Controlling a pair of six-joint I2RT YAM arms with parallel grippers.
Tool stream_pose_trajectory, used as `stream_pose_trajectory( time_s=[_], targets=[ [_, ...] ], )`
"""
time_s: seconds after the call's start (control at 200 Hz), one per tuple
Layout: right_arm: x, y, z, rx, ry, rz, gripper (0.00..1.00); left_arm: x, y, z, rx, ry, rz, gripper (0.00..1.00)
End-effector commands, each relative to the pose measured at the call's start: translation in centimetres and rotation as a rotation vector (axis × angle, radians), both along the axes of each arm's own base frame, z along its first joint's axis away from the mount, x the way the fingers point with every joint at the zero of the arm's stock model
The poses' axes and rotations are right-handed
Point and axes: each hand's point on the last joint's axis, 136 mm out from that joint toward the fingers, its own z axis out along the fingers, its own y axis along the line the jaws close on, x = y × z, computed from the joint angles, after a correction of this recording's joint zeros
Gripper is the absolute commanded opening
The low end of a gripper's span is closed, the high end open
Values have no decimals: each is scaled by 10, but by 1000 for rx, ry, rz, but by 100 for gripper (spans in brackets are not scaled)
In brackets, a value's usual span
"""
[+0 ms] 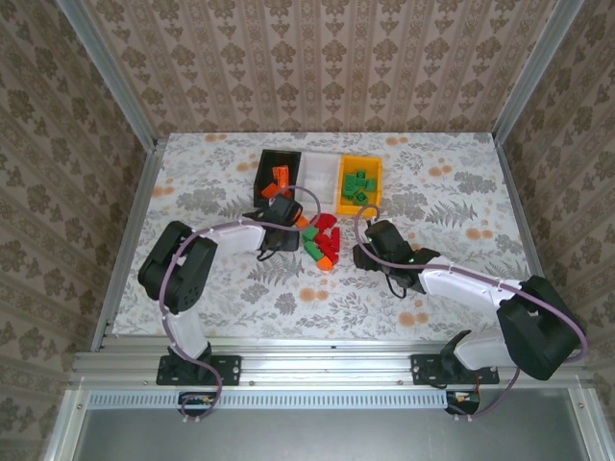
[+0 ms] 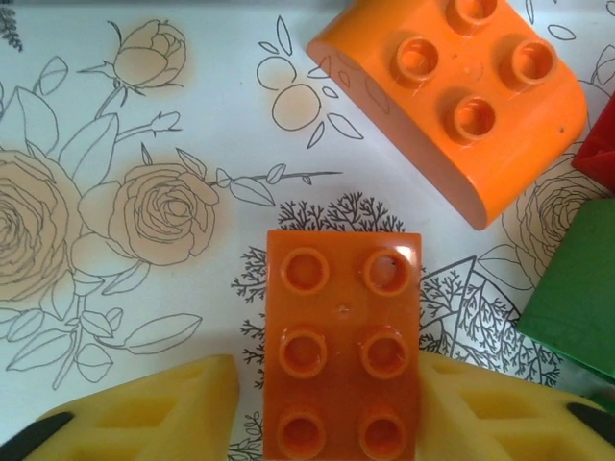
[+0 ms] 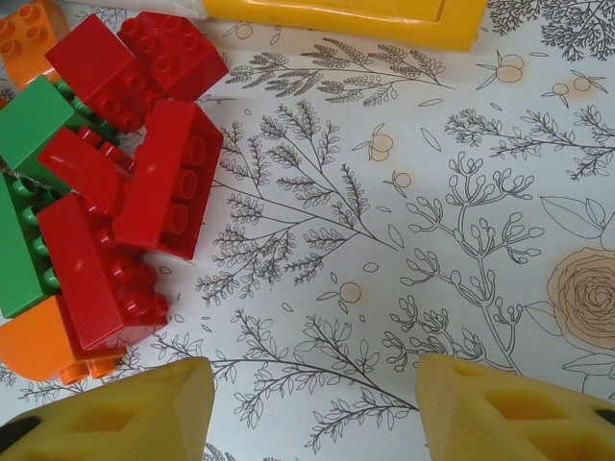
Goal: Sort the legos into containers by color
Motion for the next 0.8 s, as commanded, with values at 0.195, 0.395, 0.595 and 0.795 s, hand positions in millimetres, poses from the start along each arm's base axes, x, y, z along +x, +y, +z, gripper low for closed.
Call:
stream_pose_trajectory(
  time_s=[0.195,0.395,0.595,0.795],
  targets=[
    [3,3,3,-5,-11,7,59,13,7,-2,54,-25,-13,30],
    [2,5,1,-5,-7,12,59,14,14,33,76,-89,-14,29],
    [3,5,1,-8,-5,13,59,69,35,90,67,-141,48,29],
    [4,-7,2,-58,-19,-27,59,133,14,114,24,-174,-5,32]
  ],
)
